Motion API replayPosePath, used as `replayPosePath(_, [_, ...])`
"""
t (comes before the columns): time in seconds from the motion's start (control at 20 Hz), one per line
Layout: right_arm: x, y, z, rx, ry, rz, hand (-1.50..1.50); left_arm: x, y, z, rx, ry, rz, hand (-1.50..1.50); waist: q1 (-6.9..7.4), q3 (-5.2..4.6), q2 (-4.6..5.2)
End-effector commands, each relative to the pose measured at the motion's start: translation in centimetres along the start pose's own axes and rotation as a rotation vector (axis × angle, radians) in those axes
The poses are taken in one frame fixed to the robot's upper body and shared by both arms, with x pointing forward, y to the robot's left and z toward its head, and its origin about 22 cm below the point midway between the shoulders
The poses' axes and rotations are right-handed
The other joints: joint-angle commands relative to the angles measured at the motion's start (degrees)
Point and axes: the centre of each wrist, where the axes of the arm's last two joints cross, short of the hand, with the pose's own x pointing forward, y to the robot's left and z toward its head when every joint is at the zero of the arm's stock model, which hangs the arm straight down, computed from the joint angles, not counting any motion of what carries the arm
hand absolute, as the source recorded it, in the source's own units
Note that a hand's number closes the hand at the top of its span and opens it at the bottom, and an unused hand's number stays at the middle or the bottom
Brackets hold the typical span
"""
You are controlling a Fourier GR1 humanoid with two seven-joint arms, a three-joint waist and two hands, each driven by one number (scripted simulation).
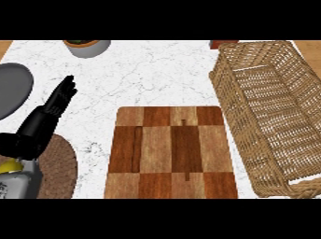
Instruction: Pick the croissant from the cutting board and place it in the basket
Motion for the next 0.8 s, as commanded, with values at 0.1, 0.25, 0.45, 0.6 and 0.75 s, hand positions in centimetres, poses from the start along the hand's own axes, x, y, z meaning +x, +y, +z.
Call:
replayPosePath(0.1, [5.3, -6.5, 2.7, -0.204, -0.125, -0.244, 1.5, -0.9, -0.1, 1.3, 0.001, 0.016, 0.005, 0.0, 0.23, -0.04, -0.11])
replayPosePath(0.25, [5.8, -7.9, 3.1, -0.226, -0.095, -0.255, 1.5, 0.3, 0.6, 0.4, 0.014, 0.0, -0.003, 0.0, 0.11, -0.13, 0.05])
replayPosePath(0.45, [5.2, -8.9, 3.6, -0.261, -0.077, -0.199, 1.5, -1.3, -0.3, 1.0, 0.004, 0.004, 0.014, 0.0, 0.08, -0.22, 0.38])
replayPosePath(0.6, [4.0, -9.8, 3.1, -0.321, -0.043, -0.11, 1.5, 0.5, 0.0, 0.1, -0.021, 0.0, -0.005, 0.0, 1.0, -0.18, 0.5])
replayPosePath(0.75, [4.4, -10.2, 3.0, -0.363, -0.023, -0.135, 1.5, -0.2, -0.5, 0.0, -0.002, -0.009, 0.012, 0.0, 0.73, -0.31, 0.53])
